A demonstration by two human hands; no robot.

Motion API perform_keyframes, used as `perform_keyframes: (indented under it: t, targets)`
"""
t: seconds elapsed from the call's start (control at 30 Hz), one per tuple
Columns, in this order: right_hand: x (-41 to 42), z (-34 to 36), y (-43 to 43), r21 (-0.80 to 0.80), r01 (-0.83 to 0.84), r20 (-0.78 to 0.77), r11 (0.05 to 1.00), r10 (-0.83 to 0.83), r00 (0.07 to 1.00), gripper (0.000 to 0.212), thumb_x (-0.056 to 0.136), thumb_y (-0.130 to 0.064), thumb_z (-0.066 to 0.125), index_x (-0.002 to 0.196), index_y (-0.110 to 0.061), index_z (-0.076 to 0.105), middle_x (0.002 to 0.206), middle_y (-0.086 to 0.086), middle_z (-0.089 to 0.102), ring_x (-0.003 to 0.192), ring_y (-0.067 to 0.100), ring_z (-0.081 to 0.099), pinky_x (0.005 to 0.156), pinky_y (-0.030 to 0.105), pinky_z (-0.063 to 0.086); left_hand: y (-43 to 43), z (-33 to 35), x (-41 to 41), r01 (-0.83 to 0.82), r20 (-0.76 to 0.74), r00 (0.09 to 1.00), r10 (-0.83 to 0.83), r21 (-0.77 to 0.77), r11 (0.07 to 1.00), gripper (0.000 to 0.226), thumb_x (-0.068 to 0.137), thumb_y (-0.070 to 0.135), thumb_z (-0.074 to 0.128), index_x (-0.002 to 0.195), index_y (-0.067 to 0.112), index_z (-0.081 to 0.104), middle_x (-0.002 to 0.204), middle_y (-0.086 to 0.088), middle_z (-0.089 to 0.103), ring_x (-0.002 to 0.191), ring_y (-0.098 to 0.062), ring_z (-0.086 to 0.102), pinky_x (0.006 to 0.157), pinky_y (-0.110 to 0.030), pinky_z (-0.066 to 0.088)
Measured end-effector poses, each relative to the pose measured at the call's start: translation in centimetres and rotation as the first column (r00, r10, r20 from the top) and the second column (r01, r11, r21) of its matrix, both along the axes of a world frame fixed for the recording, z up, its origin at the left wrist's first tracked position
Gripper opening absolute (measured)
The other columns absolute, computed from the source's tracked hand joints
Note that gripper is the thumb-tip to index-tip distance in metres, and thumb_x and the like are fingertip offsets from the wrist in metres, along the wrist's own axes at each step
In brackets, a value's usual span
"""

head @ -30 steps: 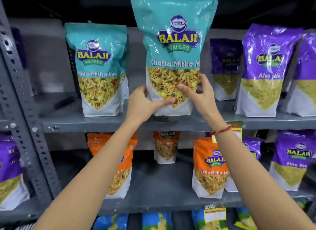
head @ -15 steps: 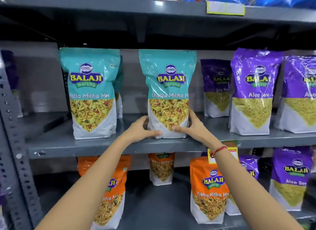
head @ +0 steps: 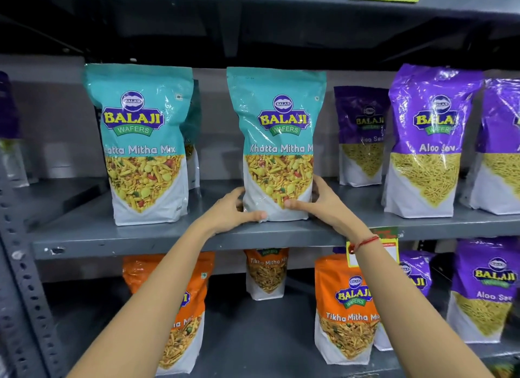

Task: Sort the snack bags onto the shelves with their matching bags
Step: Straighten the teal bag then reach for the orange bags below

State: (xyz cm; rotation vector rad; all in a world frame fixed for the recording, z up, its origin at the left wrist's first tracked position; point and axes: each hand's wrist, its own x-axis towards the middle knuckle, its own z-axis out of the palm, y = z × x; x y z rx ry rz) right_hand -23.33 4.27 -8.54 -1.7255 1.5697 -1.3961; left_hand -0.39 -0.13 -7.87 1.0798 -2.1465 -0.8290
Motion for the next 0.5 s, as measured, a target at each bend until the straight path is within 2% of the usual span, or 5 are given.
perform_keyframes:
  t: [0.1, 0.17, 0.23, 0.37, 0.5]
  targets:
    - [1.0, -0.5, 2.5, -0.215, 0.184, 0.032, 0.959, -0.182, 0.983, 0.097, 0.061, -0.050, 0.082, 0.142, -0.018, 0.038, 0.137, 0.002, 0.052, 0.122, 0.016, 0.051, 0.102, 0.035, 0.045, 3.1, -1.0, -0.8, -0.259, -0.228, 0.950, 0.214, -0.193, 0.946, 0.084, 0.075, 0.034, 0.075, 0.142, 0.016, 0.030, 0.142, -0.006, 0.047, 0.127, -0.020, 0.047, 0.102, -0.030, 0.038]
    - [1.7, -1.8, 5.2, -0.385, 0.291, 0.153, 0.876, -0.251, 0.956, 0.068, 0.073, -0.036, 0.079, 0.132, -0.017, 0.050, 0.125, 0.003, 0.058, 0.112, 0.013, 0.057, 0.091, 0.028, 0.049, 6.3, -2.8, -1.6, -0.385, -0.501, 0.845, 0.189, -0.323, 0.864, 0.059, 0.079, 0.027, 0.072, 0.131, 0.018, 0.046, 0.128, -0.002, 0.058, 0.113, -0.009, 0.055, 0.093, -0.017, 0.042]
    - [2.0, -4.1, 7.8, -0.484, 0.385, 0.252, 0.786, -0.296, 0.921, 0.042, 0.079, -0.025, 0.076, 0.117, -0.017, 0.059, 0.111, 0.001, 0.063, 0.103, 0.010, 0.061, 0.081, 0.020, 0.052, 8.7, -5.8, -2.5, -0.411, -0.612, 0.786, 0.085, -0.415, 0.811, 0.034, 0.081, 0.025, 0.068, 0.113, 0.020, 0.058, 0.108, 0.003, 0.065, 0.098, -0.002, 0.060, 0.083, -0.012, 0.046]
    - [0.5, -12.8, 10.2, -0.405, 0.524, 0.376, 0.749, -0.386, 0.842, 0.021, 0.082, -0.018, 0.072, 0.100, -0.014, 0.063, 0.097, 0.005, 0.066, 0.094, 0.021, 0.064, 0.076, 0.025, 0.052, 9.2, -14.5, -5.1, -0.233, -0.502, 0.863, 0.046, -0.315, 0.920, 0.022, 0.081, 0.020, 0.067, 0.102, 0.024, 0.062, 0.097, 0.009, 0.064, 0.090, -0.003, 0.063, 0.073, -0.017, 0.051]
    - [-3.2, -23.3, 10.5, -0.056, 0.558, 0.340, 0.828, -0.510, 0.790, 0.042, 0.078, -0.026, 0.076, 0.115, -0.019, 0.058, 0.113, 0.010, 0.062, 0.106, 0.026, 0.061, 0.084, 0.030, 0.053, 6.6, -22.7, -7.8, -0.133, -0.230, 0.966, 0.121, -0.039, 0.990, 0.043, 0.079, 0.024, 0.071, 0.118, 0.023, 0.055, 0.116, 0.004, 0.061, 0.099, -0.008, 0.060, 0.075, -0.014, 0.048]
